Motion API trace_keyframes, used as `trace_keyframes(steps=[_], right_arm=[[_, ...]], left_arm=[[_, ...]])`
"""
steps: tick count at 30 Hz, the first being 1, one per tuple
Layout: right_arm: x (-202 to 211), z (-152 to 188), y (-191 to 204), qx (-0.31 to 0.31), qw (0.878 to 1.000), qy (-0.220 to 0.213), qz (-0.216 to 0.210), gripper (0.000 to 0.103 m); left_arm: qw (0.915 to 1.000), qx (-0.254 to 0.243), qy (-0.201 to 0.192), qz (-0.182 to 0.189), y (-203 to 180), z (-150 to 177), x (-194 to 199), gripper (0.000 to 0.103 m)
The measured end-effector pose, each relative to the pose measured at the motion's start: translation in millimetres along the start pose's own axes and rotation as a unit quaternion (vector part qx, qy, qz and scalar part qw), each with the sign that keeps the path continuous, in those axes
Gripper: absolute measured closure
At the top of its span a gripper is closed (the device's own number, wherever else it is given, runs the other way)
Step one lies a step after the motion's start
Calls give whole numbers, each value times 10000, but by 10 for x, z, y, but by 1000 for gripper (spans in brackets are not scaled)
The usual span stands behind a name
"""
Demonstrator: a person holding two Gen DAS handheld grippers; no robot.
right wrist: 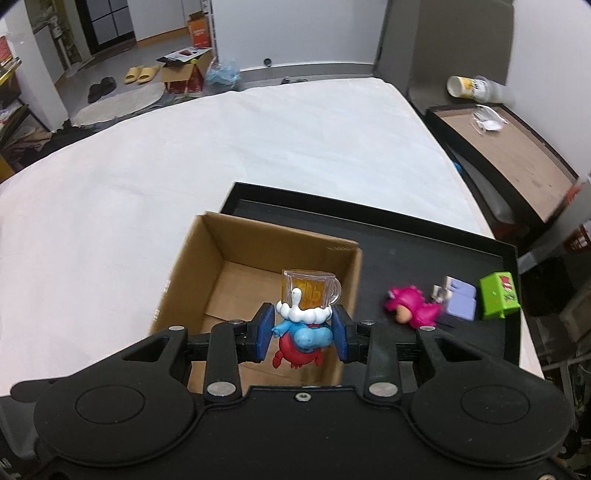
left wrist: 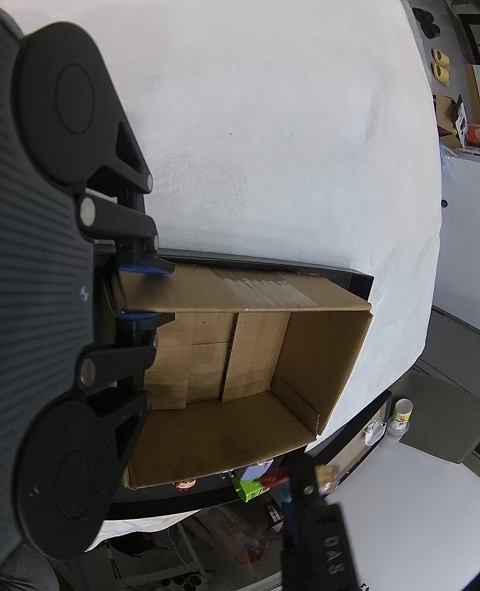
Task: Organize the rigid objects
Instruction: 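Carry the figure over the box and open the right gripper to drop it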
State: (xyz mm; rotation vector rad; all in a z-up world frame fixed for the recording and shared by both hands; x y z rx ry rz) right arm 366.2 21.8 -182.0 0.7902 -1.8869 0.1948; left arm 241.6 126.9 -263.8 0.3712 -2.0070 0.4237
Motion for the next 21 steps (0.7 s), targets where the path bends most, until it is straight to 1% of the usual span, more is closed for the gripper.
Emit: trace_keyframes(steps=[6, 9, 10, 11, 12, 14, 16, 21], right_arm=[[-146, -124, 173, 79, 9999, 19, -126, 70], [-213, -204, 248, 94, 9997, -75, -195, 69], [-234, -231, 267, 61, 9996, -119, -265, 66], [-251, -248, 268, 7, 9995, -122, -290, 57], [-259, -254, 261, -41, 9995, -106, -286, 55], [-220, -252, 245, -69, 9991, -150, -386, 54], [-151, -223, 191, -134, 9986, -174, -471, 54], [-8, -135, 2, -273, 9985, -194, -431, 54]], left_arm=[[10000, 54, -2, 70, 24, 5, -6, 84], [10000, 52, -10, 82, 21, 6, -11, 84], [10000, 49, -11, 81, 20, 6, -13, 84], [10000, 44, -10, 77, 20, 5, -16, 84], [10000, 37, -9, 72, 22, 5, -20, 84], [9999, 22, 6, 98, 14, 4, -29, 84], [10000, 5, -3, 13, 16, 6, -37, 84], [10000, 9, -26, -15, -18, 15, -33, 84]])
Point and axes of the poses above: each gripper's, at about its wrist camera, not at the fingertips, and x roughly against the way its jaws point, y to its left, z to its underside, the point moved 8 cm from there along -x, roughly the way its jaws point, and after that the axes turned 15 degrees about -z, right-handed, at the moved point
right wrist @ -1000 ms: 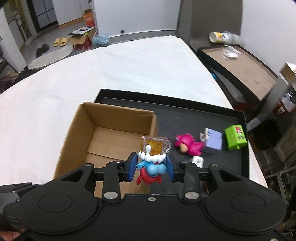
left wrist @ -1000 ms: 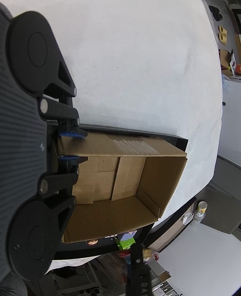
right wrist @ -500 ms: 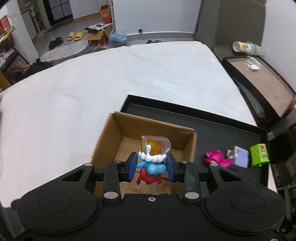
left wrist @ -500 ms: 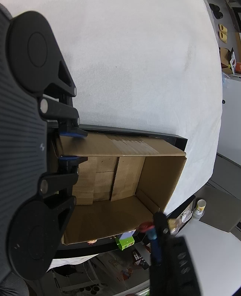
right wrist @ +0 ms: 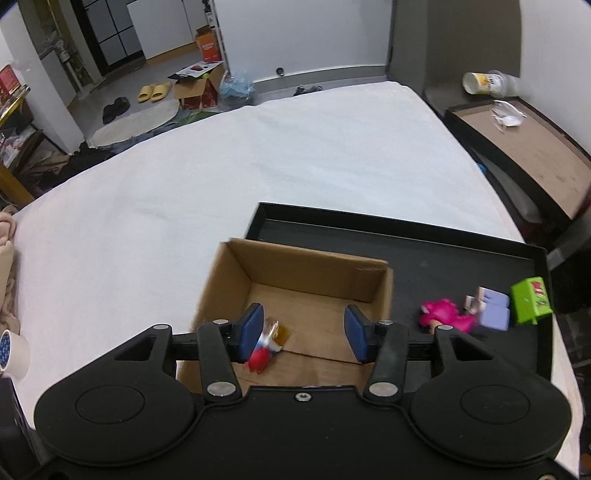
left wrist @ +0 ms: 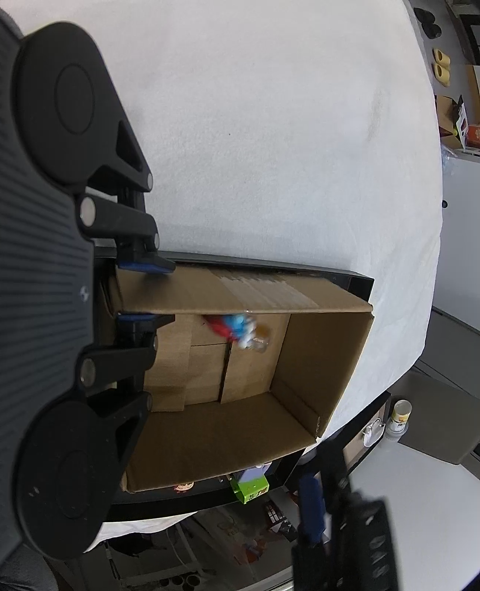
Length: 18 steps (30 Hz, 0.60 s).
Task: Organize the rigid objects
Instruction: 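Carry the figure over the box and open the right gripper to drop it, then move the right gripper to the brown-haired doll and grasp it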
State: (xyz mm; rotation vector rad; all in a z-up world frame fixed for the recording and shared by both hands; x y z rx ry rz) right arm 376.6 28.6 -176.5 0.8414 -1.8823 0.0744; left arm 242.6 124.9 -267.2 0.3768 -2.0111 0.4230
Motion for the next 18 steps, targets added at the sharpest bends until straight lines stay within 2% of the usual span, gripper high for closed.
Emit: trace_keyframes(steps=[11, 18], right_arm=[[300, 212, -341, -117, 9999, -99, 31, 50], [440, 392, -699, -344, 9992, -146, 156, 50]], left_arm=[[10000, -26, -4, -63, -19, 7, 1, 84], [9999, -26, 5, -113, -35, 5, -3, 84]])
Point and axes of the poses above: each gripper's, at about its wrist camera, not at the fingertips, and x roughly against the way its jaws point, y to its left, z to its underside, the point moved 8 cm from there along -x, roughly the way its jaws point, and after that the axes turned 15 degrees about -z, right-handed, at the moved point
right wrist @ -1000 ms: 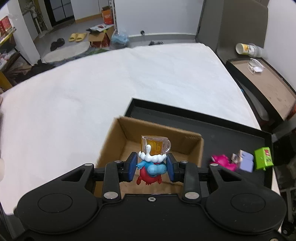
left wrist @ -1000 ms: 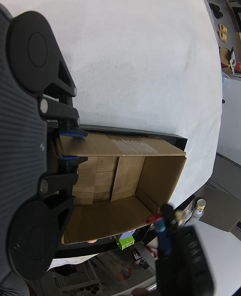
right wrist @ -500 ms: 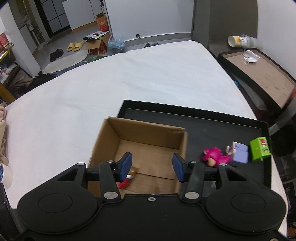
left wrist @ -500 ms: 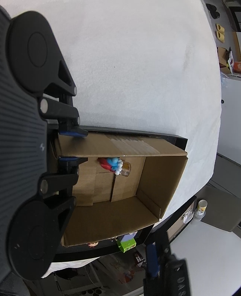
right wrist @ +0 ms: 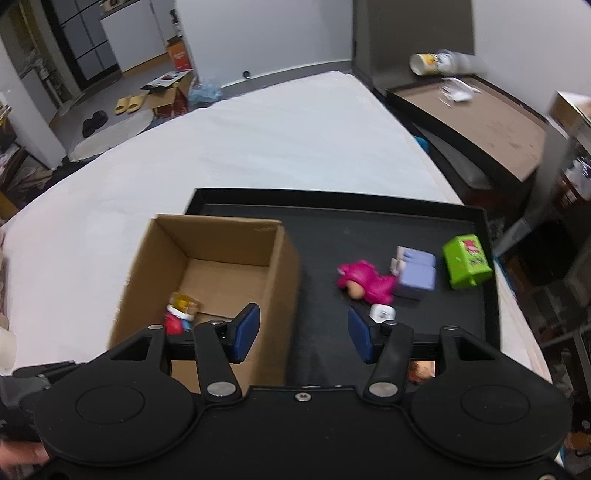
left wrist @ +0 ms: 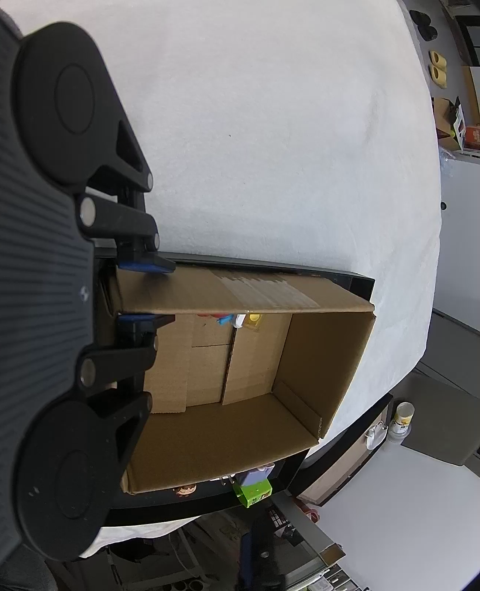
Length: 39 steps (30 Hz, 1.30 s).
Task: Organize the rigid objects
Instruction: 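Move the right gripper to the brown-haired doll and grasp it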
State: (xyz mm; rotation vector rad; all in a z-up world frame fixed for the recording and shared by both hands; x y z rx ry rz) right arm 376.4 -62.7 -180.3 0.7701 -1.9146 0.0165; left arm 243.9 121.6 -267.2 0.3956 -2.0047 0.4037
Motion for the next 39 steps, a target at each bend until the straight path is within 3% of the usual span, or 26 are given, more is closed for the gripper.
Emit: trace_keyframes(steps=[11, 20, 32, 39], right_arm=[[164, 254, -720, -680, 9974, -168, 148, 50], [41, 473, -1135, -1103, 9937, -140, 162, 46], [-271, 673, -1359, -1159, 9928, -126, 264, 27], [-450, 774, -1423, -969, 9944, -52, 426, 27]], left_arm=[[9999, -46, 19, -152, -39, 1, -4, 84], [9994, -61, 86, -326, -80, -3, -32, 84], [9976, -145, 214, -638, -164, 7, -92, 84], [9968, -49, 304, -732, -186, -11, -117, 84]])
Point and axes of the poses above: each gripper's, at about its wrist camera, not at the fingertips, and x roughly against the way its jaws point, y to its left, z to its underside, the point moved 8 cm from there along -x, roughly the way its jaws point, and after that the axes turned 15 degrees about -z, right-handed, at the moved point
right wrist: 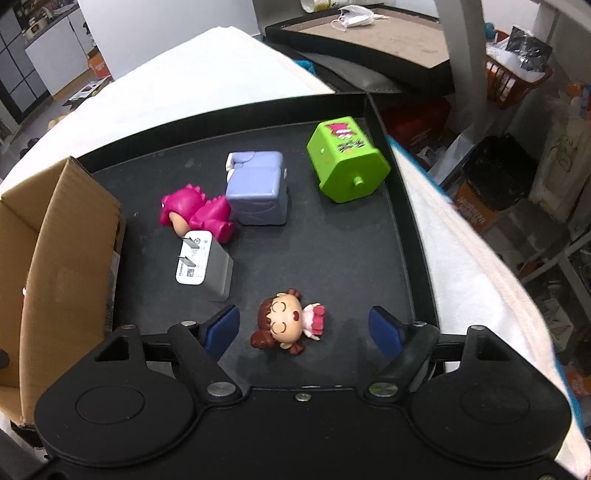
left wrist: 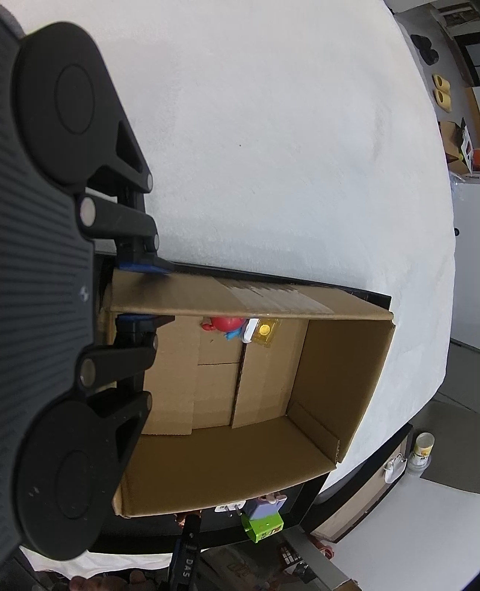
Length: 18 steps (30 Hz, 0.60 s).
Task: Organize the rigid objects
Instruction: 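Move the right gripper to the brown-haired doll and grasp it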
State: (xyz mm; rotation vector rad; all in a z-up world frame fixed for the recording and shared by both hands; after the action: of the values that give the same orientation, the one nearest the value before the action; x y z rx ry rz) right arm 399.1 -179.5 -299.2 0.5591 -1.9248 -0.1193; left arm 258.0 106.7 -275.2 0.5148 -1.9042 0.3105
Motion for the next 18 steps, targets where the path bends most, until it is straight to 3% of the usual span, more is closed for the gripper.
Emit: trace_keyframes(steps=[6, 9, 11, 12, 18], right_arm=[[-143, 18, 22, 177, 9998, 63, 18, 28], [-193, 47, 37, 263, 9995, 149, 30, 36], [-220, 70, 52, 403, 9990, 199, 44, 53], [-233, 87, 67, 449, 9987, 239, 42, 56], [-173, 115, 101, 382, 9991, 164, -87, 58]], left_arm=[[9999, -37, 40, -131, -33, 14, 6, 84], [9998, -2, 54, -177, -38, 12, 15, 84], [9998, 9, 38, -181, -50, 15, 30, 84], [9999, 1, 22, -171, -53, 18, 39, 84], [9998, -43, 14, -205, -41, 12, 44, 84]])
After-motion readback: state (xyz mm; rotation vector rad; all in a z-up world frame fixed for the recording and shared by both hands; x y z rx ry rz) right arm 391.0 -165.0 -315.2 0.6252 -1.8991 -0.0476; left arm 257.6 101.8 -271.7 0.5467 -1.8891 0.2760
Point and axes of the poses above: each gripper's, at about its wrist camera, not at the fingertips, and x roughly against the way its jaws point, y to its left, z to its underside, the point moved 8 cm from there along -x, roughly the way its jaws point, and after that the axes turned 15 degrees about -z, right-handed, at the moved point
